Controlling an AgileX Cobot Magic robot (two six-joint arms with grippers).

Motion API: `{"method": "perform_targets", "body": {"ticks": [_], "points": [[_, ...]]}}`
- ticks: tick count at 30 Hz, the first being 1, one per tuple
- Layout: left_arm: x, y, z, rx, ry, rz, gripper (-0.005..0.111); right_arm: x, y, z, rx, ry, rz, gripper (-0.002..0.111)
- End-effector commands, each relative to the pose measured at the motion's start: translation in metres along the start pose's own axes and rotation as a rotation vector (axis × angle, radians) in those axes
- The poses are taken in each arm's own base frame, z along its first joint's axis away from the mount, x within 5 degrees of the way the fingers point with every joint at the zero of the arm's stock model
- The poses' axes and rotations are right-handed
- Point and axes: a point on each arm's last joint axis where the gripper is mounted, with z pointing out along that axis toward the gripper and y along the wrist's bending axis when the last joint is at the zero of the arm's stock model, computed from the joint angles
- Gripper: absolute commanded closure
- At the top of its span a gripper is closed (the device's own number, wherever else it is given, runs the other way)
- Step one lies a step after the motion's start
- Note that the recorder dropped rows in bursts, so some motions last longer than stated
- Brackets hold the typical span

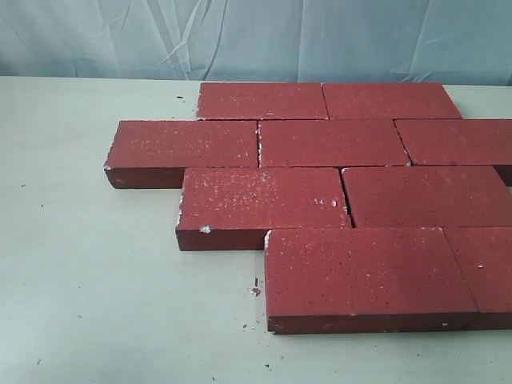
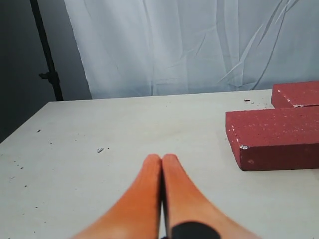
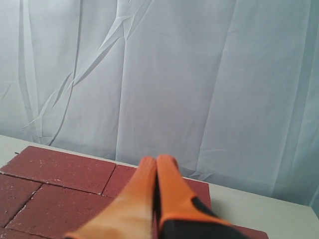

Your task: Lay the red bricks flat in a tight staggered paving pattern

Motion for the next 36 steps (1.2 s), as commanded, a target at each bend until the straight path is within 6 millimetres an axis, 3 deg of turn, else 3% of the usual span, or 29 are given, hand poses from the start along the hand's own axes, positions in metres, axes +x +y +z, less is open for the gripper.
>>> {"method": "perform_targets", "body": {"ticks": [1,36], "points": [[0.0054,-0.0002,-0.0002,0.0,0.044,-0.01,0.107,-0.0002,-0.0002,-0.0008,0.003,-0.012,0.002,0.109],[0.0056,-0.0002,-0.0002,0.0,0.047,-0.01,0.107,0.0001,-0.0002,-0.0008,0.002,-0.008,0.005,0.109]]}}
